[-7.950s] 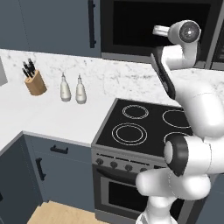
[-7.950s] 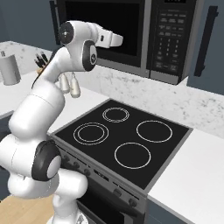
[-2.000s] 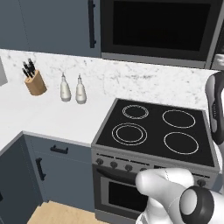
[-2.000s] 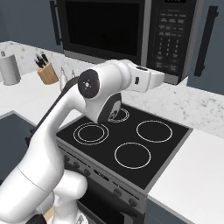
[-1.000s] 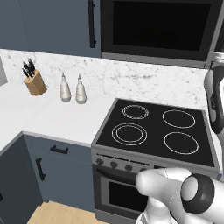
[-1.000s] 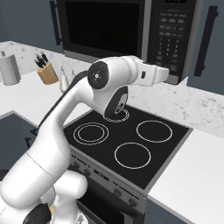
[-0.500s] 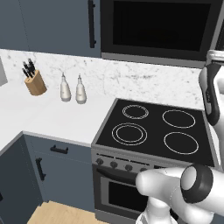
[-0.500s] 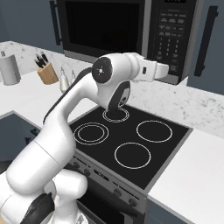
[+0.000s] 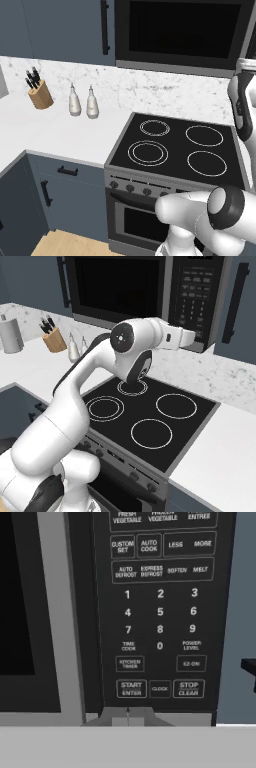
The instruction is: Pick the avocado from the sink and place it in the bowl. Then pick the bowl and place it in the microwave. Then close the microwave door and press the start button.
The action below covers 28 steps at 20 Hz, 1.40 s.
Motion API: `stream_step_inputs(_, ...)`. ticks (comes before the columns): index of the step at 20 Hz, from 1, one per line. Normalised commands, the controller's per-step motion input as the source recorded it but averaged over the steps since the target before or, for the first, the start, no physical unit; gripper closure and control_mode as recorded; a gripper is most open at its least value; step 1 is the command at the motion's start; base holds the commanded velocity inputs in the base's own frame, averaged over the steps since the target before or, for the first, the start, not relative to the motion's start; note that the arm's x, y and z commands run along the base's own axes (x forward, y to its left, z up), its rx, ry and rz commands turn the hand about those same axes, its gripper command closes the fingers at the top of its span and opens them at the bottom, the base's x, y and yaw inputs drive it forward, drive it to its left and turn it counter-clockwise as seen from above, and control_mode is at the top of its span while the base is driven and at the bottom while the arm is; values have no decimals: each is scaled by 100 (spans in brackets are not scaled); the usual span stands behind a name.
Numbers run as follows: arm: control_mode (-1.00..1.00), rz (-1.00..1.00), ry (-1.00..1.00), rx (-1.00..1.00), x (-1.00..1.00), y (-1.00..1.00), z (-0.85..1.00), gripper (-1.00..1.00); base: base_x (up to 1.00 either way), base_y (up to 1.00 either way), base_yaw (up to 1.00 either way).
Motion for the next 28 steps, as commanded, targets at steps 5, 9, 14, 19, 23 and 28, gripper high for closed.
stream_step_inputs(5, -100, 2, 0, 0, 18, -10, -9, 100, 0, 0, 0)
stream_step_inputs(9, -100, 3, 0, 0, 5, -15, 0, 100, 0, 0, 0)
stream_step_inputs(14, -100, 5, 0, 0, 4, -6, 0, 100, 0, 0, 0)
stream_step_inputs(19, -100, 8, 0, 0, 13, -3, 0, 100, 0, 0, 0)
stream_step_inputs(23, -100, 10, 0, 0, 3, -3, -1, 100, 0, 0, 0)
stream_step_inputs(28, -100, 10, 0, 0, 7, -1, -3, 100, 0, 0, 0)
